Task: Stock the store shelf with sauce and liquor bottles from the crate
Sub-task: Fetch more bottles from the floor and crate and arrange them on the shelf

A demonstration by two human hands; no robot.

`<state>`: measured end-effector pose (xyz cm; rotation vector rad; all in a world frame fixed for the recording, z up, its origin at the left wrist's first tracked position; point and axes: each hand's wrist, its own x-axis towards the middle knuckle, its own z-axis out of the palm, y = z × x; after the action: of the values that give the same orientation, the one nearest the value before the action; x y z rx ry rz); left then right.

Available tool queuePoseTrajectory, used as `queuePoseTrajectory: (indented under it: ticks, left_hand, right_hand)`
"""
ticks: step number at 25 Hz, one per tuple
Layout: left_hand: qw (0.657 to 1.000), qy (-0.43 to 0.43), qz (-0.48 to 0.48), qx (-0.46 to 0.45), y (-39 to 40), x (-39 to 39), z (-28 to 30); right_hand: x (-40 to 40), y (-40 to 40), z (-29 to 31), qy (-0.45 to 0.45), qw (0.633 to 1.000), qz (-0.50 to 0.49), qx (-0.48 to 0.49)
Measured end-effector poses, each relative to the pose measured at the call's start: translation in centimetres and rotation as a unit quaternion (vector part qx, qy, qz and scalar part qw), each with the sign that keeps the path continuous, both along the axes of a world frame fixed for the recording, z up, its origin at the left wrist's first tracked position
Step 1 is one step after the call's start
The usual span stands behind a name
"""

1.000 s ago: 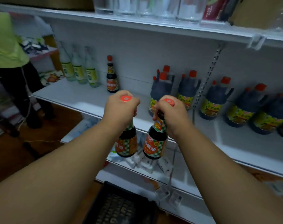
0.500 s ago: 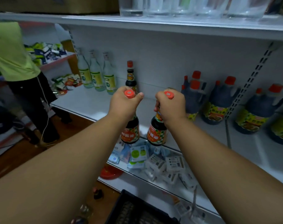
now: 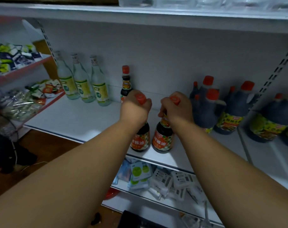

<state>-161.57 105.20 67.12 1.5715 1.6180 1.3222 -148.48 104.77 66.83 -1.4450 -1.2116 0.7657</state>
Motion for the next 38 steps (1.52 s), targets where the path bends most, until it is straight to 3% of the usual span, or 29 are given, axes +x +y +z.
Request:
queuePoseTrajectory:
  ticks: [4, 9, 15, 20, 26, 38]
  left_hand:
    - [0.999, 0.019, -0.021, -0.03, 1.9, -0.6, -0.5]
    - [0.998, -0.044, -0.037, 0.01, 0.6, -1.5, -7.3]
    - [0.997, -0.025, -0.049, 0.049, 7.0, -1.0, -8.6]
    - [0.998, -0.031, 0.023, -0.05, 6.1, -1.7, -12.9]
    - [0.995, 0.056, -0.061, -0.049, 10.6, -0.6, -13.5]
    - [0.989, 0.129, -0.006, -0.069, 12.9, 0.8, -15.0]
  right_hand:
    - [-0.6, 1.0, -1.8, -0.085, 0.996, -0.026, 0.013]
    - [-1.7, -0.8, -9.8, -0.109, 0.992, -0.05, 0.045]
    - [-0.7, 4.7, -11.4, -0.123, 0.989, -0.077, 0.029]
    - [-0.5, 4.3, -14.6, -0.137, 0.982, -0.125, -0.023]
    - [-1.2, 5.4, -15.5, -0.201, 0.962, -0.187, -0.015]
    - [-1.2, 5.8, -15.4, -0.198, 0.955, -0.218, -0.032]
